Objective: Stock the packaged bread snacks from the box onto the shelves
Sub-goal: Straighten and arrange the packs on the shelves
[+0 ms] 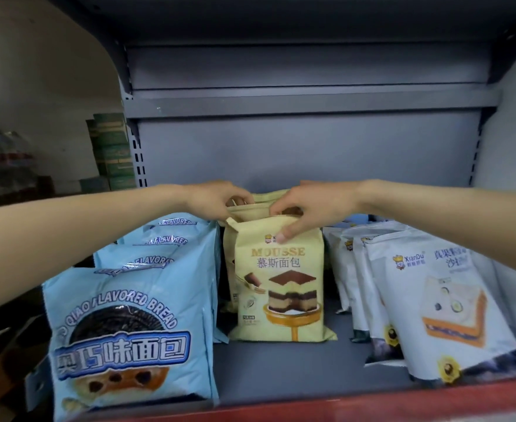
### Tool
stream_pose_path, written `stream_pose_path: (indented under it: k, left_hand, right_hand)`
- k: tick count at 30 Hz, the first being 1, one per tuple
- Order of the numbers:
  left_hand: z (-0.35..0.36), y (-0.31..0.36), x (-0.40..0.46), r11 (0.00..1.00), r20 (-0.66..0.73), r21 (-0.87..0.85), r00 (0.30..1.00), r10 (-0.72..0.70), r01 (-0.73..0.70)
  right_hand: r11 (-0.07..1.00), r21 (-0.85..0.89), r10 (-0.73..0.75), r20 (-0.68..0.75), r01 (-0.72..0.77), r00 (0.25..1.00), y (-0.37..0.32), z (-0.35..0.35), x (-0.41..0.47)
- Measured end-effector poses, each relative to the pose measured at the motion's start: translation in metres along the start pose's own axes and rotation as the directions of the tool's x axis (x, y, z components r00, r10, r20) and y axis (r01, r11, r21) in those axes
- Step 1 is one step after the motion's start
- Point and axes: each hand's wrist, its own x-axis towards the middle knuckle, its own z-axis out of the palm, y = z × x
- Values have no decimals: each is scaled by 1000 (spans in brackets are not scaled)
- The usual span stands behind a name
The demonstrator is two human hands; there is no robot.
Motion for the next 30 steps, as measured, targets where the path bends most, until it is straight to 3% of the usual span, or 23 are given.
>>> stream_pose_path:
  k: [6,9,13,17,19,22,27,30]
  left_hand:
    - [-4,7,-11,980,-27,-194,998,-50,44]
    - [-8,15,-23,965,-61,-262,998,-7,-9]
    - [-5,25,-39,998,-47,-10,997,59,-60]
    - [4,29,-44,984,-70,154,993,98,-87]
    - [5,29,-43,978,-66,185,991,113,-99]
    - [8,28,-41,970,-43,210,990,132,-120]
    - [9,25,-41,972,-15,182,988,152,-147]
    - [9,23,-41,972,-35,170,985,170,-161]
  right_hand:
    - [997,-63,45,-82,-51,996,-10,7,16]
    - [995,-62,74,-68,-79,995,-11,9,7]
    - [989,-38,136,-160,-144,978,-10,7,-19]
    - [955,227,270,-402,-190,875,-21,23,-46]
    - [925,310,335,-385,-221,860,-31,43,-54]
    - [917,265,376,-323,-299,868,-44,70,-56]
    - [886,345,450,-473,-311,757,-52,89,-47]
    - [827,463,507,-364,-320,782,-52,103,-44]
